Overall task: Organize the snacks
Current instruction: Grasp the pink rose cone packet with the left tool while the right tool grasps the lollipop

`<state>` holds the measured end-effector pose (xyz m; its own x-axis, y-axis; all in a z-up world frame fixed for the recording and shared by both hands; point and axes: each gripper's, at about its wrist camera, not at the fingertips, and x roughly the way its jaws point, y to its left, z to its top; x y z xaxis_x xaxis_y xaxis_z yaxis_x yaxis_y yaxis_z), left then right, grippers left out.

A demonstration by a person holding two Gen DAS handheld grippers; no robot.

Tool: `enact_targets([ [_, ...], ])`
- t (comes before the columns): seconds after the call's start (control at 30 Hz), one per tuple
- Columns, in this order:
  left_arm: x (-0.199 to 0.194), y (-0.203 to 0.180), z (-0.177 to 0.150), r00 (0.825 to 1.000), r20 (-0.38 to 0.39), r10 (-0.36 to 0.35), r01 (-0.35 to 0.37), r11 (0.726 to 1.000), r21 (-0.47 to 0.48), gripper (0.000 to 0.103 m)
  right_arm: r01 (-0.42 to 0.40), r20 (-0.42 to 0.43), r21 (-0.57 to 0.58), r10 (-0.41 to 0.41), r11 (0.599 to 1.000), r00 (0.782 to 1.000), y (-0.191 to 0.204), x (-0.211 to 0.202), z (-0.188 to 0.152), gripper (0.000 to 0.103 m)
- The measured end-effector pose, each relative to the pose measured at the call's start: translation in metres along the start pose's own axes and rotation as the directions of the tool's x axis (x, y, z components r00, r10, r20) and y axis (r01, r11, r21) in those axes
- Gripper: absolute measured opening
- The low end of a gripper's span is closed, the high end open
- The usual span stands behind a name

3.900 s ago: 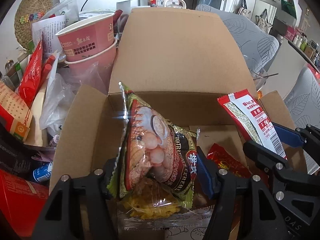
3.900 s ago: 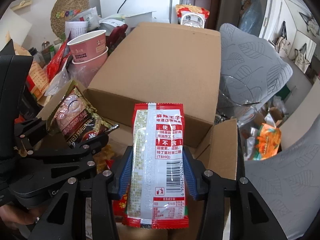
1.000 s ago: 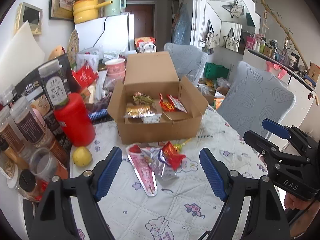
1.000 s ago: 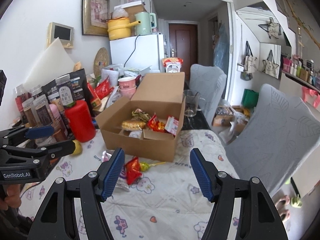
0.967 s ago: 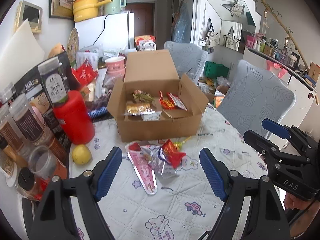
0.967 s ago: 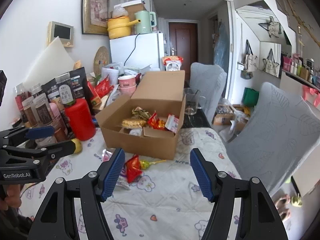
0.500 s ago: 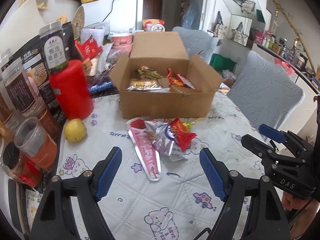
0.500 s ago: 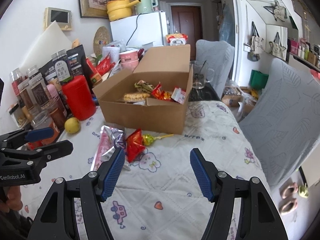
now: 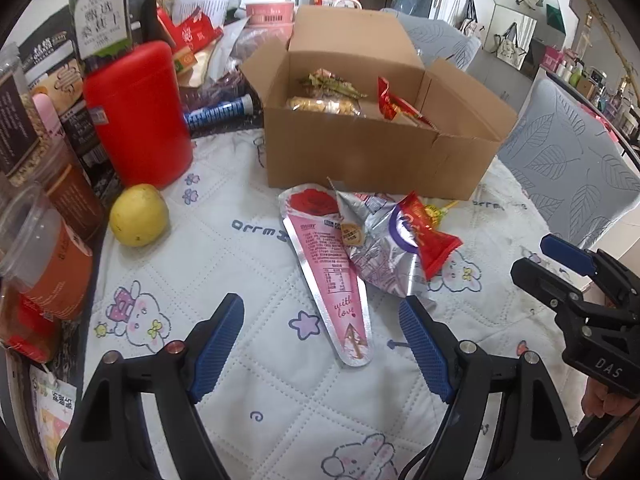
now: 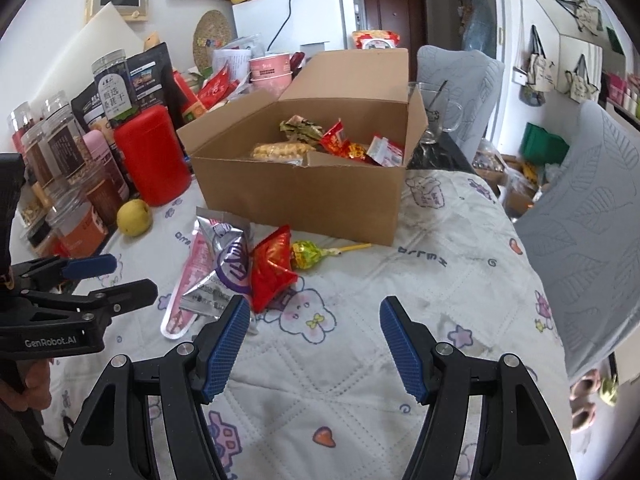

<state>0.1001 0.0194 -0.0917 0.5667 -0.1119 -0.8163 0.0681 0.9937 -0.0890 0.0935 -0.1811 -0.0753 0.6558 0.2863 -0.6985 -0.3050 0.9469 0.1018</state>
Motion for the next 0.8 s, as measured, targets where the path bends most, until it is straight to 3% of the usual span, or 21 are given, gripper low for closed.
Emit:
enact_targets([
  [0.5, 0.059, 0.001, 0.011, 0.991, -0.123, 0.05, -0.048, 0.999, 0.016, 0.08, -0.027, -0.069, -0.03, 0.025, 0.999, 0.997, -0.008, 0.053, 0.021, 0.068],
  [0.8, 0.069, 0.0, 0.02, 0.991, -0.124, 0.056, -0.053, 0.998, 0.031, 0.08, -0.069, -0.105, -0.075, 0.061, 0.995, 0.993, -0.021, 0.086, 0.036, 0.068],
])
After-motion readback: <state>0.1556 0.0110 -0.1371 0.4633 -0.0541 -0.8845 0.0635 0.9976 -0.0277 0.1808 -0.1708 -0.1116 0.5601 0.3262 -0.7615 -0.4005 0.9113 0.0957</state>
